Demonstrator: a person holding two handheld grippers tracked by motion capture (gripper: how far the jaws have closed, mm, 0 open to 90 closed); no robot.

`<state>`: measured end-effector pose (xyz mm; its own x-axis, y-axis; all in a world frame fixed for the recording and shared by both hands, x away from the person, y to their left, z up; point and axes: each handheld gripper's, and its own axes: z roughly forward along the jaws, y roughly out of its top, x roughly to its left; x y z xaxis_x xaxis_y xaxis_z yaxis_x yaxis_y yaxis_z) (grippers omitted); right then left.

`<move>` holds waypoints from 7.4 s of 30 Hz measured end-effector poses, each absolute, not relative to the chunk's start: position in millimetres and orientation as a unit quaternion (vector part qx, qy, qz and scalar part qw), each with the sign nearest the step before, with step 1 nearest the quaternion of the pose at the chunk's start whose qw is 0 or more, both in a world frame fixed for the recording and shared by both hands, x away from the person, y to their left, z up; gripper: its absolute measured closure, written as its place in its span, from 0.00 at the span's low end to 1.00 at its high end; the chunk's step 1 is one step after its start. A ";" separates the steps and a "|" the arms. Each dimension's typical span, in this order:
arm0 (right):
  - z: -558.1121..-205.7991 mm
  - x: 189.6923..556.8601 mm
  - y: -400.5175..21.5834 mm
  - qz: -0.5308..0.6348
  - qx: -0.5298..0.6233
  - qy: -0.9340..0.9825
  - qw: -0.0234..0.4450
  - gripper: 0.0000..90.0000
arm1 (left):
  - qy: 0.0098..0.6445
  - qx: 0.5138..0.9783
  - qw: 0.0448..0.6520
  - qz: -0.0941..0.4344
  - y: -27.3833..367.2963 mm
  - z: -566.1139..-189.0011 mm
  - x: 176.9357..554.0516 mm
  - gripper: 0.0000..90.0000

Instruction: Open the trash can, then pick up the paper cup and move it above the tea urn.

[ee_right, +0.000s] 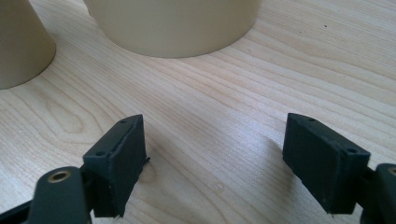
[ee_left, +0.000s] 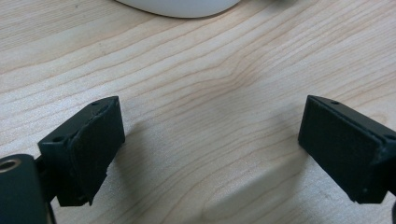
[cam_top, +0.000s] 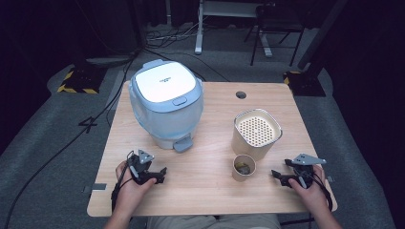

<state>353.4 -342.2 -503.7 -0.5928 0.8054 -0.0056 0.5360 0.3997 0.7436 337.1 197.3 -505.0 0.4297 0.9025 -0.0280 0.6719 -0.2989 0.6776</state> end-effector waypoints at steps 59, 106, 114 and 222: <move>-503.8 352.5 -342.3 0.362 0.412 0.815 0.186 0.24 | 0.421 0.772 0.435 0.195 195.6 -396.7 327.0 0.37; -503.9 353.8 -341.2 0.361 0.412 0.816 0.186 0.23 | 0.259 0.778 0.553 0.144 189.4 -277.2 397.6 1.00; -503.9 353.8 -341.2 0.361 0.412 0.816 0.186 0.23 | 0.271 0.798 0.511 0.172 171.3 -278.2 409.9 1.00; -477.6 334.9 -325.9 0.369 0.364 0.838 0.169 0.20 | 0.358 0.855 0.350 0.133 162.8 -503.7 350.3 0.20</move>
